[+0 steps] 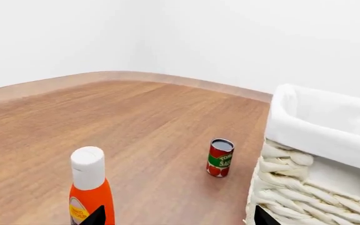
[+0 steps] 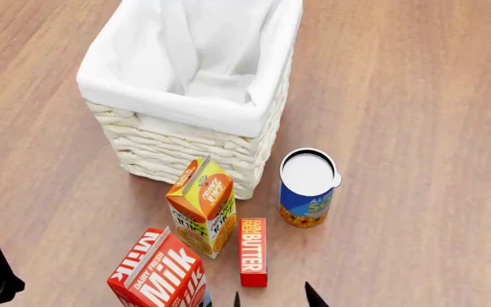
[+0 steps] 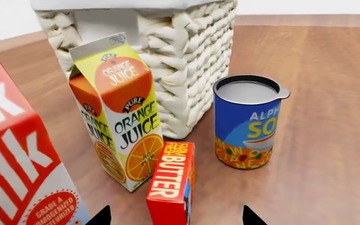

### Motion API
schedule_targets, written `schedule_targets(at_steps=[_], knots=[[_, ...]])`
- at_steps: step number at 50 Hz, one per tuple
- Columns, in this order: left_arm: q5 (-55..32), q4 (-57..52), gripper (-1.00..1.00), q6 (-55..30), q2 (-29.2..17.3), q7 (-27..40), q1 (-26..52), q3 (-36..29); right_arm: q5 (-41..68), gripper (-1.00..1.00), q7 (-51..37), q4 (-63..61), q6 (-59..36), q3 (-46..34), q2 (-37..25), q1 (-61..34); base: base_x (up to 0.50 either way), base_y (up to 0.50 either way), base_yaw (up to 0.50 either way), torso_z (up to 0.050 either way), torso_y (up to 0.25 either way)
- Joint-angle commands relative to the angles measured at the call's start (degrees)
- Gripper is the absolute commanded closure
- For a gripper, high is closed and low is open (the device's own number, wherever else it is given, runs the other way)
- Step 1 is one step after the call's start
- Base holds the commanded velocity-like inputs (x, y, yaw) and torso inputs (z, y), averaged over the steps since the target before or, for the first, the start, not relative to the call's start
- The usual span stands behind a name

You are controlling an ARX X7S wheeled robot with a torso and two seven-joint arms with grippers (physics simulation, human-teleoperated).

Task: Pick up the butter and put it in the basket.

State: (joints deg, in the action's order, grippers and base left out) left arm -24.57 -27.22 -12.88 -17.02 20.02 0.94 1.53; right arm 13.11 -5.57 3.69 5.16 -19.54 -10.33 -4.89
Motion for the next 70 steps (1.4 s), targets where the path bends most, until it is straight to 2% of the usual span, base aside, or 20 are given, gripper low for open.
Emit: schedule_targets(at_steps=[1,40,70], knots=[[-0.32,-0.56,-1.0,-0.13,-0.21,0.36,-0.29,-0.06,0.93,-1.0,0.93,2.51,-0.56,-0.75,0.27,-2.1,0.0,0.0,0.0,0.0,0.0],[-1.97,-3.12,-1.0,-0.69,-0.93,1.81,-1.49,0.21,0.39,-1.0,-1.9,7.07,-9.03,-2.27,0.73,-9.75,0.0,0.0,0.0,0.0,0.0],[-3.01,-4.64,-1.0,-1.06,-1.47,2.85,-2.04,0.17,2.57,-1.0,1.13,13.9,-8.02,-3.07,0.94,-13.55,0.0,0.0,0.0,0.0,0.0]])
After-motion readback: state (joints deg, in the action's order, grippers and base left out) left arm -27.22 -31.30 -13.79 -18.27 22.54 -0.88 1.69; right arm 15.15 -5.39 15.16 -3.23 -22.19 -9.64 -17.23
